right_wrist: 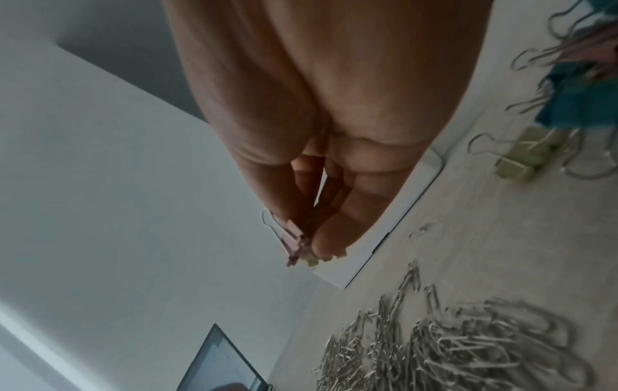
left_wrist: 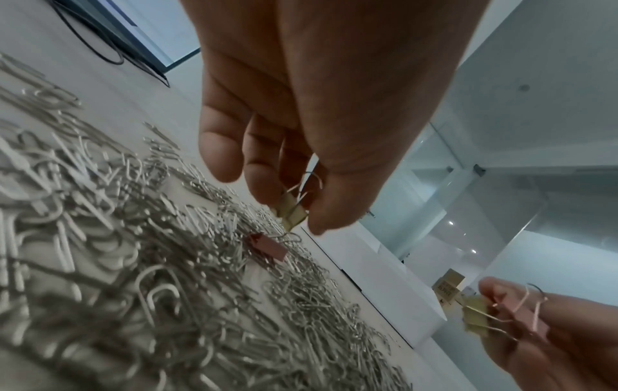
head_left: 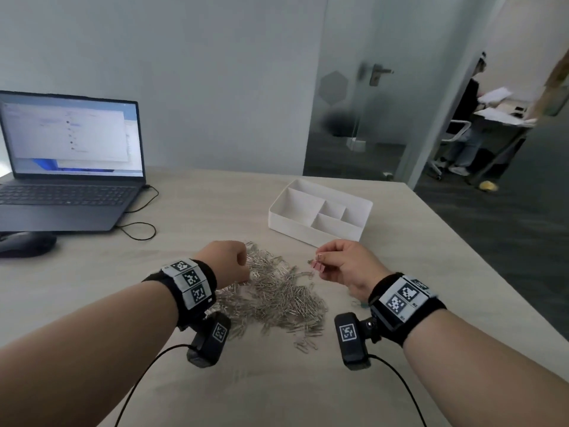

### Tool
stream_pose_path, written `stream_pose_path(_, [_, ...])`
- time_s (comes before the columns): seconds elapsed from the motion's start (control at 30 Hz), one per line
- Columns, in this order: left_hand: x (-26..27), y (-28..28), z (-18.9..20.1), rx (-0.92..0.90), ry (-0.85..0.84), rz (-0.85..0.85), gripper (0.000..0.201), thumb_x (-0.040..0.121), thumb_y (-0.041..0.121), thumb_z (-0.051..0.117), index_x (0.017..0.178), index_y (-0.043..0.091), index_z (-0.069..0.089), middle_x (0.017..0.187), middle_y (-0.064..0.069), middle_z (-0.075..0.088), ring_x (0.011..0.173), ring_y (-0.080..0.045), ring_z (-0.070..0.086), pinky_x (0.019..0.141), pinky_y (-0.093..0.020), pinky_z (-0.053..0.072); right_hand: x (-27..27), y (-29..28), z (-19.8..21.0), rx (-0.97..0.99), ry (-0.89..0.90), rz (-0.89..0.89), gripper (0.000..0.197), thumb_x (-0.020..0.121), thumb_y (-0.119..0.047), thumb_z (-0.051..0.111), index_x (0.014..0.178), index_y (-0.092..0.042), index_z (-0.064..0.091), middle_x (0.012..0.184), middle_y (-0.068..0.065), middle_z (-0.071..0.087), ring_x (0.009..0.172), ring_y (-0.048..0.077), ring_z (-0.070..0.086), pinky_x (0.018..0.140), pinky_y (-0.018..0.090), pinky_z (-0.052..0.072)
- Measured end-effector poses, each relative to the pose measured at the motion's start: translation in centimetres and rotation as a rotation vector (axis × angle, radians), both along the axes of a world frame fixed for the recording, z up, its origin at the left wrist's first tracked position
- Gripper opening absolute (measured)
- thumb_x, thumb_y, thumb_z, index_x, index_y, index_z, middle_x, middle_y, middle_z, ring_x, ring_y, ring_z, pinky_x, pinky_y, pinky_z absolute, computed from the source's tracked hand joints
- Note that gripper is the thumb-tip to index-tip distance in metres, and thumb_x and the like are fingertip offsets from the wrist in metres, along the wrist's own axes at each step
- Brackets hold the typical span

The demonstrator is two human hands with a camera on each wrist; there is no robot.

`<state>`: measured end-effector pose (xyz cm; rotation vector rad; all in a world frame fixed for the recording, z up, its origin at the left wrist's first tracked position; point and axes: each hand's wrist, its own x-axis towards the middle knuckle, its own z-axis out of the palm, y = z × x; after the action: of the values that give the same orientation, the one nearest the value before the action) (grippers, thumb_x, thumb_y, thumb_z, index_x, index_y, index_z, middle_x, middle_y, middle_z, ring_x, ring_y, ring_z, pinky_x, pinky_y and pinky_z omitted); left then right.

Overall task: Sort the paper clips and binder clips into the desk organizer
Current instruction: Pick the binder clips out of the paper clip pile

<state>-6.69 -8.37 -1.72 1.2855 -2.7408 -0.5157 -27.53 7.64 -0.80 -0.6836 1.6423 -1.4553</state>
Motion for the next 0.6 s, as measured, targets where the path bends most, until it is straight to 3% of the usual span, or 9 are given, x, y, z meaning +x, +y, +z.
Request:
stream_pose_path(0.17, [-0.7, 0.0, -0.5, -0.073, -0.12, -0.039, 0.029, 0.08, 0.043, 0.072, 0.075, 0.025, 0.05, 0.076, 0.006, 0.059, 0.067, -0.012, 0.052, 0.055, -0.027, 0.039, -1.0, 1.2, 0.1, -0.058, -0.132, -0.077, 0.015, 0.09, 0.008, 0.063, 0.089, -0.007, 0.06, 0.076, 0.013, 0.067, 0.066, 0.019, 0.067, 0.054, 0.026, 0.056])
stream_pose_path(0.3, [-1.2, 0.2, -0.9, -0.081, -0.158, -0.031, 0.008, 0.084, 0.032, 0.064, 0.087, 0.027, 0.059, 0.088, 0.008, 0.065, 0.081, -0.014, 0.061, 0.065, -0.026, 0.046, -1.8, 2.2, 0.2, -0.089, -0.197, -0.077, 0.014, 0.09, 0.008, 0.062, 0.089, -0.007, 0.06, 0.073, 0.014, 0.069, 0.062, 0.018, 0.069, 0.053, 0.026, 0.056])
stream_pose_path(0.4, [-1.7, 0.1, -0.5, -0.106, -0.201, -0.046, 0.004, 0.085, 0.03, 0.061, 0.084, 0.028, 0.064, 0.089, 0.008, 0.065, 0.083, -0.014, 0.059, 0.066, -0.025, 0.044, -2.8, 3.2, 0.4, -0.101, -0.201, -0.091, 0.013, 0.09, 0.007, 0.062, 0.09, -0.006, 0.061, 0.074, 0.014, 0.069, 0.062, 0.017, 0.069, 0.054, 0.026, 0.056])
stream_pose_path(0.6, [-3.5, 0.5, 0.9, -0.068, -0.065, -0.053, 0.014, 0.086, 0.039, 0.066, 0.078, 0.028, 0.062, 0.083, 0.007, 0.063, 0.079, -0.015, 0.057, 0.068, -0.027, 0.042, -5.7, 5.6, 0.8, -0.139, -0.258, -0.201, 0.014, 0.09, 0.007, 0.061, 0.096, -0.005, 0.059, 0.07, 0.012, 0.07, 0.06, 0.017, 0.065, 0.051, 0.025, 0.055])
